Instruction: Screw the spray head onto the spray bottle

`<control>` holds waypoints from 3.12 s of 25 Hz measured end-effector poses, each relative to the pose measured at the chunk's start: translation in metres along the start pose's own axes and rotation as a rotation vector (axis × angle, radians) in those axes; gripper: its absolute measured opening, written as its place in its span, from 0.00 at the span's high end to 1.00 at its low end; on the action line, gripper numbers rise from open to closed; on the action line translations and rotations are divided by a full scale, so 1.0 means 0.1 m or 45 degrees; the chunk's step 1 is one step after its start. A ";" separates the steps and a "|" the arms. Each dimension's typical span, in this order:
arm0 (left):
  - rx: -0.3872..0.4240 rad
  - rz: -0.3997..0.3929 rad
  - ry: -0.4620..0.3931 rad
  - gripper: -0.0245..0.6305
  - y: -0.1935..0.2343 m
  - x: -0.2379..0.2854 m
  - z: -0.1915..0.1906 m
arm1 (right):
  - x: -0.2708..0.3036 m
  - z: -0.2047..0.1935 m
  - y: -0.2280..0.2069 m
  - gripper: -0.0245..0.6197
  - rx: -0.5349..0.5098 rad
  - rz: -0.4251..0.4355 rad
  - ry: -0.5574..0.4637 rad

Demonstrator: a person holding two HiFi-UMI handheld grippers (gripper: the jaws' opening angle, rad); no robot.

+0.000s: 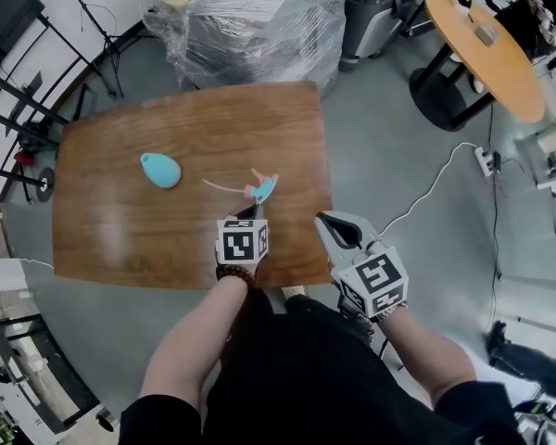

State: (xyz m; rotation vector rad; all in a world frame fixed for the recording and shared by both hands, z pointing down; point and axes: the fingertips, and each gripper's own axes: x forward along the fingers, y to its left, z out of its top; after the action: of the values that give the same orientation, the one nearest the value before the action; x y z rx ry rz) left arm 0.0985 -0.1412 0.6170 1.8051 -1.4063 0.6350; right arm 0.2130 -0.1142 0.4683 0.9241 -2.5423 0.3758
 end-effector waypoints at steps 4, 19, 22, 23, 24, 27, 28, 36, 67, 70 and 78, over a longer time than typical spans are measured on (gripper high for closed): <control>-0.002 -0.049 -0.014 0.93 0.06 -0.19 0.04 | 0.06 0.02 0.11 0.98 -0.063 0.050 0.004; 0.120 -0.651 0.129 0.93 0.12 -0.86 0.30 | 0.56 0.35 0.96 0.80 -0.695 0.091 0.157; 0.178 -0.764 0.169 0.93 0.16 -1.05 0.38 | 0.68 0.42 1.11 0.73 -0.901 0.070 0.194; 0.194 -0.793 0.177 0.93 0.17 -1.10 0.41 | 0.71 0.45 1.15 0.71 -0.974 0.061 0.209; 0.210 -0.812 0.182 0.93 0.20 -1.14 0.45 | 0.75 0.47 1.19 0.69 -1.051 0.052 0.227; 0.234 -0.875 0.204 0.93 0.28 -1.27 0.49 | 0.90 0.54 1.31 0.65 -1.287 0.032 0.286; 0.235 -0.901 0.211 0.93 0.29 -1.31 0.50 | 0.95 0.57 1.36 0.65 -1.351 0.031 0.309; 0.200 -1.147 0.280 0.93 0.22 -1.65 0.47 | 1.22 0.49 1.47 0.64 -1.625 0.102 0.506; 0.302 -0.971 0.098 0.62 0.99 -1.68 0.51 | 1.37 0.45 1.46 0.78 -1.556 0.208 0.658; 0.325 -0.809 -0.014 0.58 1.30 -1.62 0.62 | 1.36 0.40 1.40 0.78 -1.479 0.219 0.675; 0.452 -0.336 -0.279 0.42 2.05 -1.30 0.86 | 1.36 0.39 1.31 0.78 -1.395 0.199 0.691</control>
State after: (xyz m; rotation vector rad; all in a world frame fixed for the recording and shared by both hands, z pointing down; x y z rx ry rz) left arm -0.1394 -0.1572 0.5193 2.3555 -1.2152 0.5873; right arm 0.0202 -0.1061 0.4821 0.1517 -1.8520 -0.6106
